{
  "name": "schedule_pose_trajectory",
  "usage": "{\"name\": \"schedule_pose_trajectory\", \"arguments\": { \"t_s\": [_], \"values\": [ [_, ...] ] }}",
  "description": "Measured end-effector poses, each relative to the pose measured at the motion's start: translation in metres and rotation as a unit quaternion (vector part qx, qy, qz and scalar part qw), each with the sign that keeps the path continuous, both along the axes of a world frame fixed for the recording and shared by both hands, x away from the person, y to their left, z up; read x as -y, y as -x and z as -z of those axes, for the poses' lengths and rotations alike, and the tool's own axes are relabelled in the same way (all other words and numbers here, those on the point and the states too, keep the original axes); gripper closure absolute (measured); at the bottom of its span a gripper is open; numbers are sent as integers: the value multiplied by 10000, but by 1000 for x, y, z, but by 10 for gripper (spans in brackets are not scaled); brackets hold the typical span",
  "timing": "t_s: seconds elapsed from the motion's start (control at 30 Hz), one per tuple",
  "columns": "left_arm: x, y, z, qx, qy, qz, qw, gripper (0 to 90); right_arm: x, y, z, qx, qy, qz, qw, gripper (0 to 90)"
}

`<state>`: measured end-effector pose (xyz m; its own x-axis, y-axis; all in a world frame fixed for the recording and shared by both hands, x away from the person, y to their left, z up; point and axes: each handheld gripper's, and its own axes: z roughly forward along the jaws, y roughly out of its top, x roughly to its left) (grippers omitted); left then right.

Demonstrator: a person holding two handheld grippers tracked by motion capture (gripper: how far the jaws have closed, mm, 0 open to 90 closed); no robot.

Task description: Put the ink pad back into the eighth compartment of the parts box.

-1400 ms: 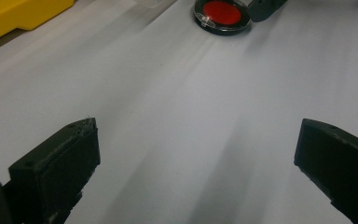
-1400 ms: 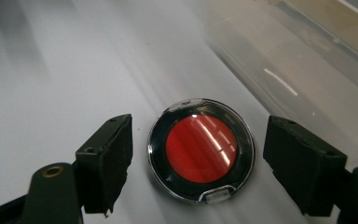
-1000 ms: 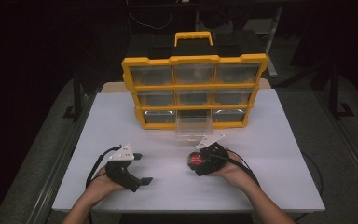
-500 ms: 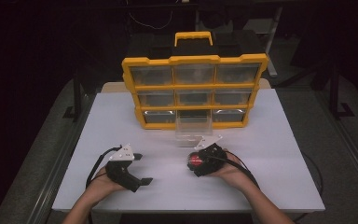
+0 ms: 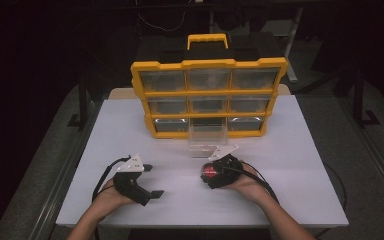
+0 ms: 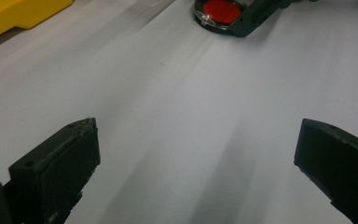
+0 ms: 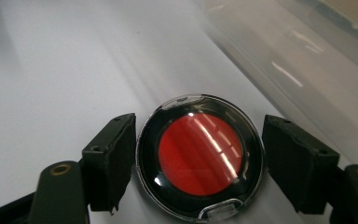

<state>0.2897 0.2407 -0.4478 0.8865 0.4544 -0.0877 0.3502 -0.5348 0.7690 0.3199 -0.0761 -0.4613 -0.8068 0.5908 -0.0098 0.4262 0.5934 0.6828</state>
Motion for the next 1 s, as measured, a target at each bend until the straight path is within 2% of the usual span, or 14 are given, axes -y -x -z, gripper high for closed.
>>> {"name": "schedule_pose_trajectory", "arguments": {
  "t_s": [1.0],
  "values": [
    [-1,0,0,2,-28,-7,10000,0,5,1,-5,-25,20,-1,10000,287]
  ]
}}
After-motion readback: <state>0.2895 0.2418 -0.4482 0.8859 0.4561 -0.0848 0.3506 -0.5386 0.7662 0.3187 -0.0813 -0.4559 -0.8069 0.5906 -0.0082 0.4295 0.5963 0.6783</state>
